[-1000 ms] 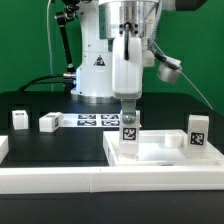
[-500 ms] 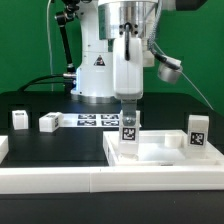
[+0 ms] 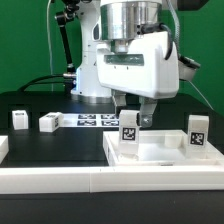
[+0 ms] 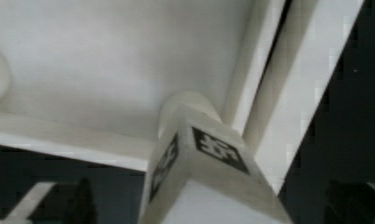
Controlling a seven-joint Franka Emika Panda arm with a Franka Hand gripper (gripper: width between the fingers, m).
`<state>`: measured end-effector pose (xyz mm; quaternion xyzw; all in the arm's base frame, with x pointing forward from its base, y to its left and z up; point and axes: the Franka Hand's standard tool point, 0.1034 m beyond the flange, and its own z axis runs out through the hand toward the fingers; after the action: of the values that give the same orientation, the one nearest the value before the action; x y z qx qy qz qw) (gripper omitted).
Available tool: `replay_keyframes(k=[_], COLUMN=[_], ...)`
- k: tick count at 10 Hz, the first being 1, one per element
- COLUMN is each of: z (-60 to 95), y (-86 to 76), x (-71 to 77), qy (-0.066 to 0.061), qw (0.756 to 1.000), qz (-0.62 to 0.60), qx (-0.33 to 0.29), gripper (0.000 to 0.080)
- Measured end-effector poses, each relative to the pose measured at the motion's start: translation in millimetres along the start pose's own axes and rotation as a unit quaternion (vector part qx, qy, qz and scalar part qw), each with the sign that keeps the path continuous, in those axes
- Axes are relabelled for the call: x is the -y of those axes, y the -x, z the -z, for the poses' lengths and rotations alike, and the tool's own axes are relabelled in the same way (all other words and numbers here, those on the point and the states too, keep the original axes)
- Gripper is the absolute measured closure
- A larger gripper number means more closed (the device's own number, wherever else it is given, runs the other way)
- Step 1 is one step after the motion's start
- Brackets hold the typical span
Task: Assemble square table
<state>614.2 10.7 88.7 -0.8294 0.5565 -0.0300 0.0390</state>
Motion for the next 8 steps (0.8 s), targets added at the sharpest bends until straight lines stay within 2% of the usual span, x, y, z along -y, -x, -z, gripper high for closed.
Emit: replay_keyframes(k=[4, 6, 8], z=[0.0, 1.0, 1.4], y=[-0.4, 1.4, -0.7], x=[-0.3, 1.4, 1.1], qy=[0.002, 0.008, 0.008], qw=[0.991, 0.975, 0.954], qz=[0.135, 0.222, 0.298], qx=[-0.001, -0.001, -0.001], gripper=[0.0150, 0.0150, 0.0150])
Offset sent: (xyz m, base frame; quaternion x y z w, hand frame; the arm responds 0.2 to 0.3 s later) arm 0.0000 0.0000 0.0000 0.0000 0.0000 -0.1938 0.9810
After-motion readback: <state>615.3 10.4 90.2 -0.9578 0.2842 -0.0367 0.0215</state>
